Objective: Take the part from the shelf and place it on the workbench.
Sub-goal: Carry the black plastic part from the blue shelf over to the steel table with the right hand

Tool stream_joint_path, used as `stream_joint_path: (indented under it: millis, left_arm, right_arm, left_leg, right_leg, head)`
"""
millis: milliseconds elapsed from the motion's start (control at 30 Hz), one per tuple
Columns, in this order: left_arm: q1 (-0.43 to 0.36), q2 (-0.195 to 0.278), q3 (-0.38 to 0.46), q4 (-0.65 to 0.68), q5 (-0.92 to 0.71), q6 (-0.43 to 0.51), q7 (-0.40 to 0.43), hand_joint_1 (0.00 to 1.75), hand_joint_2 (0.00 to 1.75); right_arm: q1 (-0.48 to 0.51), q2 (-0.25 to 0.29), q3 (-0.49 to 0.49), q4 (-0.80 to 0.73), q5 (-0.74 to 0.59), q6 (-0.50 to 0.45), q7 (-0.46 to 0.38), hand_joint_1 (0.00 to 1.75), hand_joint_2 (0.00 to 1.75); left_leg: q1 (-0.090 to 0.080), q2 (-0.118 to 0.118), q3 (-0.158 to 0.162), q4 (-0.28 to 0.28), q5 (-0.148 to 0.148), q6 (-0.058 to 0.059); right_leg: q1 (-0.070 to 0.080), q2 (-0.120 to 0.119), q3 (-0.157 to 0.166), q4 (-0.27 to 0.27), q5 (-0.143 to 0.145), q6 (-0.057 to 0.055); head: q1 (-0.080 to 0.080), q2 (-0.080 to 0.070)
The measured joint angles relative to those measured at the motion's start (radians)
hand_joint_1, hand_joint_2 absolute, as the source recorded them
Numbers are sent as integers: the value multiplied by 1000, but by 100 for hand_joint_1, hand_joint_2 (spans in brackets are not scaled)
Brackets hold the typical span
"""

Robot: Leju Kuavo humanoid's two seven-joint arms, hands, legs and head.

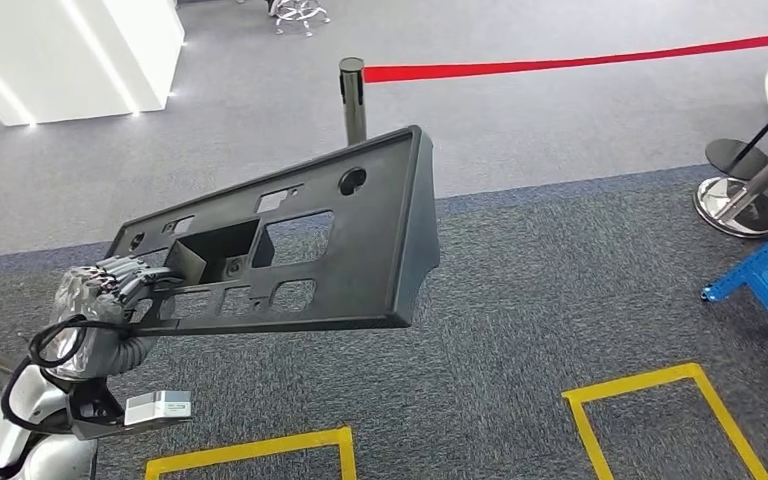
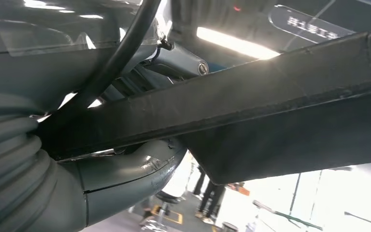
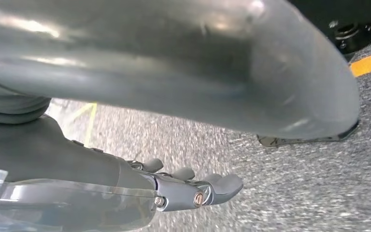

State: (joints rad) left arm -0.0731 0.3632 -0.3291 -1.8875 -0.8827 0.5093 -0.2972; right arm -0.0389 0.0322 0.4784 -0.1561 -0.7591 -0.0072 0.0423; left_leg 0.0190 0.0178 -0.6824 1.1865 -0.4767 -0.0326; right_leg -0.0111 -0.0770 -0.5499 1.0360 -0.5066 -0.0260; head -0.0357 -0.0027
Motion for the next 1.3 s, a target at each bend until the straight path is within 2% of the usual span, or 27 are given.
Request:
stream_joint_path:
  millis: [67,100,167,200,267,333,367,400,433,467,500,567,600,633,667,700,767,833,900,933,967,1000,1067,1133,1200,1233,1300]
  left_arm:
    - [-6,0,0,0,-4,-2,0,175,175]
    - [-8,-1,-1,-1,-5,-3,0,175,175]
    - [-10,-1,-1,-2,-6,-3,0,175,175]
    - [-9,-1,-1,-2,-6,-3,0,175,175]
    - [-13,-1,-1,-4,-9,-3,2,175,175]
    - [-19,-2,-1,-5,-13,-3,5,175,175]
    - [-20,-2,-2,-5,-15,-3,6,175,175]
    - [-20,-3,-2,-5,-16,-3,7,175,175]
    - [-19,-3,-2,-5,-17,-2,7,175,175]
    - [-20,-3,-3,-5,-16,-2,7,175,175]
    - [-20,-3,-4,-5,-16,-2,7,175,175]
    - [-20,-3,-4,-5,-16,-2,7,175,175]
    - [-21,-3,-5,-5,-15,-2,7,175,175]
    - [-22,-3,-5,-6,-15,-1,7,175,175]
    - [-23,-3,-5,-6,-15,-1,7,175,175]
    - [-22,-3,-6,-6,-15,-1,7,175,175]
    - [-23,-2,-6,-6,-15,0,7,175,175]
    - [-25,-2,-6,-6,-15,1,7,175,175]
    - [-24,-2,-7,-6,-15,1,7,175,175]
    - [-23,-2,-8,-6,-15,1,7,175,175]
    - [-23,-2,-8,-6,-14,1,7,175,175]
    - [-23,-2,-9,-6,-13,1,7,175,175]
    - [-24,-2,-9,-6,-10,1,6,175,175]
    - [-25,-1,-9,-6,-7,2,6,175,175]
    - [-23,-1,-9,-6,-7,4,5,175,175]
    - [-22,0,-9,-7,-7,7,5,175,175]
    - [-20,-1,-9,-8,-7,14,5,175,175]
  right_arm:
    - [0,0,0,0,-2,0,0,0,0]
    - [0,1,0,0,-2,0,0,0,0]
    - [-4,2,0,0,-2,0,0,0,0]
    - [-6,3,0,-1,-2,0,0,0,0]
    - [-8,5,0,-2,-2,0,0,0,0]
    - [-5,5,0,-2,-4,1,-1,0,0]
    - [-4,6,0,-2,-4,2,-1,0,0]
    - [-4,6,0,-2,-5,2,-2,0,0]
    - [-3,6,0,-2,-5,3,-3,0,0]
    - [-2,6,0,-2,-6,3,-5,0,0]
    - [-1,6,0,-2,-6,3,-6,0,0]
    - [2,6,0,-1,-7,2,-8,0,0]
    - [3,6,0,0,-7,2,-8,0,0]
    - [2,6,0,0,-8,2,-9,0,0]
    - [-1,6,0,0,-9,2,-9,0,0]
    - [-3,6,0,0,-9,3,-9,0,0]
    - [-3,7,0,0,-10,2,-9,0,0]
    - [1,7,0,0,-10,2,-10,0,0]
    - [3,7,0,0,-11,2,-10,0,0]
    - [4,7,0,0,-12,2,-9,0,0]
    - [3,7,0,0,-12,2,-9,0,0]
    - [3,7,0,0,-12,2,-9,0,0]
    - [2,8,0,0,-12,2,-9,0,0]
    - [1,8,0,0,-13,2,-9,0,0]
    - [-3,10,0,-1,-13,1,-9,0,0]
    - [-5,10,0,-1,-13,1,-9,0,0]
    - [-5,11,0,-1,-13,0,-9,0,0]
  left_leg:
    - [-10,37,62,-117,37,11]
    - [-15,47,74,-142,40,18]
    - [-21,29,73,-150,40,31]
    - [-19,17,76,-157,43,37]
    - [-13,-5,86,-174,52,50]
    - [-12,-28,89,-180,56,57]
    - [-13,-40,89,-179,56,59]
    - [-13,-54,88,-178,55,59]
    - [-14,-69,88,-176,54,58]
    - [-14,-85,88,-172,53,57]
    - [-13,-101,88,-168,50,54]
    - [-13,-128,82,-157,45,45]
    - [-12,-140,78,-153,43,40]
    - [-11,-151,74,-153,44,33]
    - [-8,-162,69,-154,46,26]
    - [-5,-161,67,-153,46,21]
    - [-7,-114,49,-117,26,13]
    - [-8,-49,-3,-5,-32,8]
    - [-6,-28,-62,113,-77,4]
    - [-6,-25,-70,129,-74,4]
    - [-6,-22,-57,105,-54,5]
    - [-7,-15,-24,46,-22,9]
    - [-18,39,50,-92,25,23]
    - [-30,70,79,-152,33,37]
    - [-32,42,80,-159,38,48]
    - [-29,28,84,-166,42,52]
    - [-23,2,92,-179,50,63]
  right_leg:
    - [4,-20,8,0,-8,9]
    - [6,-30,11,-1,-10,14]
    - [6,-49,17,-5,-12,24]
    - [4,-51,21,-5,-16,30]
    - [1,-6,9,35,-45,37]
    - [-1,55,-51,153,-102,39]
    - [-2,68,-88,216,-124,39]
    - [-2,72,-115,257,-129,39]
    - [-2,74,-125,259,-111,39]
    - [-3,77,-117,226,-77,39]
    - [-5,92,-95,162,-32,38]
    - [-10,142,-53,51,21,38]
    - [-11,159,-42,22,29,37]
    - [-9,162,-41,17,25,34]
    - [-7,149,-39,14,28,28]
    - [-6,136,-36,10,30,22]
    - [-7,108,-29,1,33,8]
    - [-4,79,-25,-3,31,-1]
    - [1,49,-25,-2,28,-4]
    - [3,34,-25,-2,27,-4]
    - [4,20,-23,-2,24,-4]
    - [6,6,-20,-2,22,-3]
    - [10,-18,-11,-2,15,2]
    - [13,-40,-5,-3,9,12]
    - [13,-62,1,-5,5,22]
    - [11,-52,3,0,-2,28]
    - [7,6,-20,58,-39,38]
  head:
    - [0,0]
    - [0,0]
    - [0,0]
    - [0,0]
    - [0,0]
    - [0,0]
    - [0,0]
    - [0,0]
    - [0,0]
    - [0,0]
    - [0,0]
    - [0,0]
    - [0,0]
    - [0,0]
    - [0,0]
    - [0,0]
    - [0,0]
    - [0,0]
    - [0,0]
    - [0,0]
    - [0,0]
    - [0,0]
    - [0,0]
    - [0,0]
    - [0,0]
    - [0,0]
    - [0,0]
